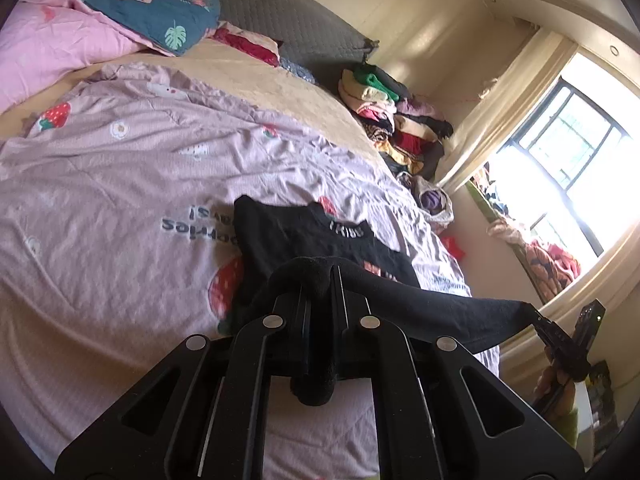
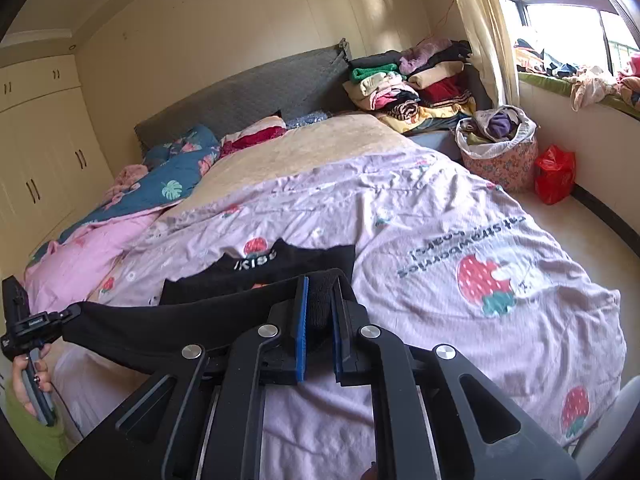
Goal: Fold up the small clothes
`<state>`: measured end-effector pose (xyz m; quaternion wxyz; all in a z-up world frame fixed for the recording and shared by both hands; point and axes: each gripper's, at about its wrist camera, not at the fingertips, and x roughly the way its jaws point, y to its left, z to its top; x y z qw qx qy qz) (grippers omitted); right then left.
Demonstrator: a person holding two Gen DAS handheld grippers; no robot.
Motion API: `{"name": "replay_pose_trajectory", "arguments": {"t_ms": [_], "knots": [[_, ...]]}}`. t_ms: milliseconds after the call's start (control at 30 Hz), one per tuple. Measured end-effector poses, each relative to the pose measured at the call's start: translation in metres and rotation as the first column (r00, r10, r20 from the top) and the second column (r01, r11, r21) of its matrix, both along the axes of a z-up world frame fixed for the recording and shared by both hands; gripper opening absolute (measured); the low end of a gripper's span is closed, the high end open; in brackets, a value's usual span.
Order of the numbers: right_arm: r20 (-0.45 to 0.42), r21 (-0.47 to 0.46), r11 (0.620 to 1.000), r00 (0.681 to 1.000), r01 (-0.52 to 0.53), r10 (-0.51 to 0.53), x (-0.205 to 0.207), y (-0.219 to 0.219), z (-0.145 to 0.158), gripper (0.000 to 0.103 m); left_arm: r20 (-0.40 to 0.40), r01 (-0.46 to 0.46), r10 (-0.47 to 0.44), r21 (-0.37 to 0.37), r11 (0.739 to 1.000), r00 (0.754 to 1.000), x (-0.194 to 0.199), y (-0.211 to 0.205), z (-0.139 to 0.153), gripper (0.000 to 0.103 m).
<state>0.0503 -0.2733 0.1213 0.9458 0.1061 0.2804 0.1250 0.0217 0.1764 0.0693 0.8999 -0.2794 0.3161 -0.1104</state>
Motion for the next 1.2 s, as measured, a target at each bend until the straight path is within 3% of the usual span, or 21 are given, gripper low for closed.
{"name": "replay_pose_trajectory", "arguments": {"t_ms": [567, 900, 1200], "knots": [[-0.037, -0.078, 0.995, 0.997, 0.07, -0.073, 0.087, 0.015, -0.015, 0.009, -0.038, -0.051, 0.051, -0.01, 0.999, 0.998, 0.055, 0.005, -0.016, 0.002], [-0.118, -0.133, 0.988, 0.988, 0.084, -0.1, 0.133, 0.023, -0.047, 0.009, -0.093, -0.083, 0.082, -0.01, 0.996, 0.992, 0.089, 0.005, -0.039, 0.002], [-0.198, -0.155, 0.984, 0.974, 0.082, -0.112, 0.158, 0.03, -0.083, 0.01, -0.139, -0.089, 0.094, 0.04, 0.995, 0.986, 0.107, -0.002, -0.059, 0.004]]}}
